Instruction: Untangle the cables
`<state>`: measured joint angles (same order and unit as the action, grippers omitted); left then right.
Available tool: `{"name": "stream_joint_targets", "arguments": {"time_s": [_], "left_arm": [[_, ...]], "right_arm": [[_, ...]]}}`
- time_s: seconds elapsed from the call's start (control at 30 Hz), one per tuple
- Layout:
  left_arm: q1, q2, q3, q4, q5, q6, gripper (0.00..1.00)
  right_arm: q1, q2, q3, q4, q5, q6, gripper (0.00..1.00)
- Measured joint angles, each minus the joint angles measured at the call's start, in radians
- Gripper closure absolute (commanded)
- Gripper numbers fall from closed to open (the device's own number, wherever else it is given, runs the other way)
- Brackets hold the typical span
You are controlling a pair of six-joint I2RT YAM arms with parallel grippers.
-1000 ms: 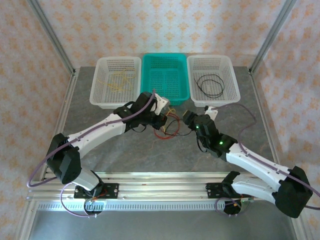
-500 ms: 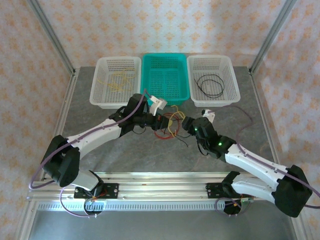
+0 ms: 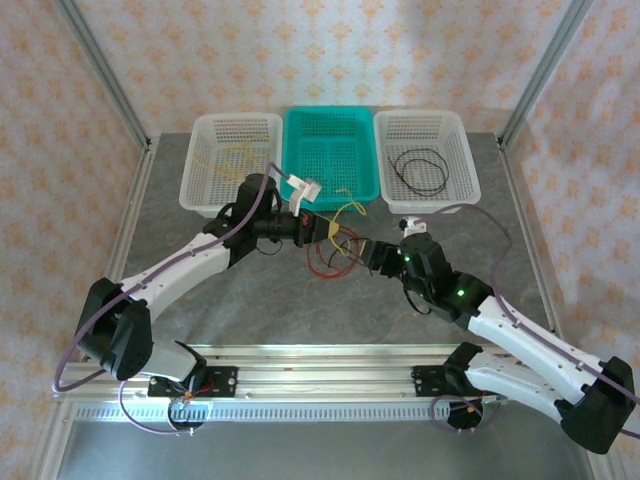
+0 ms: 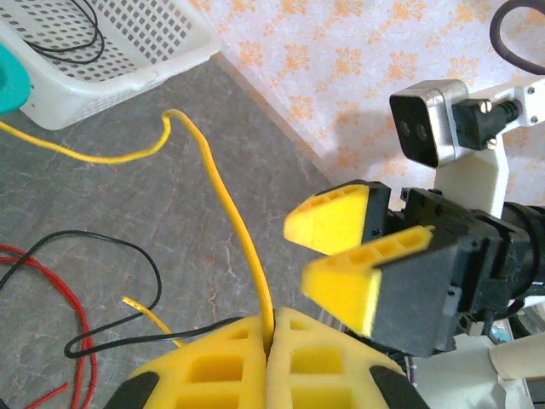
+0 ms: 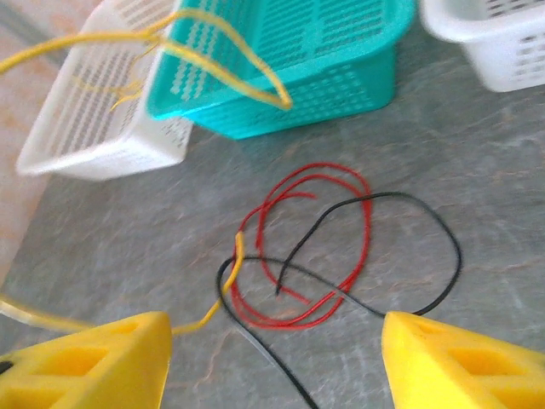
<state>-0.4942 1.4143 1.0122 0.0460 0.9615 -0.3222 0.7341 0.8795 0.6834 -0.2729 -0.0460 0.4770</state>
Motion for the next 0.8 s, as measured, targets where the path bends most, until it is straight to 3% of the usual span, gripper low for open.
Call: {"name": "stream_joint_targets", "arguments": {"time_s": [0.27, 0.8], "left_arm": [[0.039, -0.003, 0.010, -0.047, 0.008, 0.041, 1.00], [0.050, -0.021, 0.010, -0.051, 0.011, 0.043, 1.00]], "right_arm": [[0.000, 0.116, 0.042, -0.016, -0.090, -0.124, 0.22], [0.000, 0.296, 0.021, 0.160, -0.217, -0.254, 0.37]]}}
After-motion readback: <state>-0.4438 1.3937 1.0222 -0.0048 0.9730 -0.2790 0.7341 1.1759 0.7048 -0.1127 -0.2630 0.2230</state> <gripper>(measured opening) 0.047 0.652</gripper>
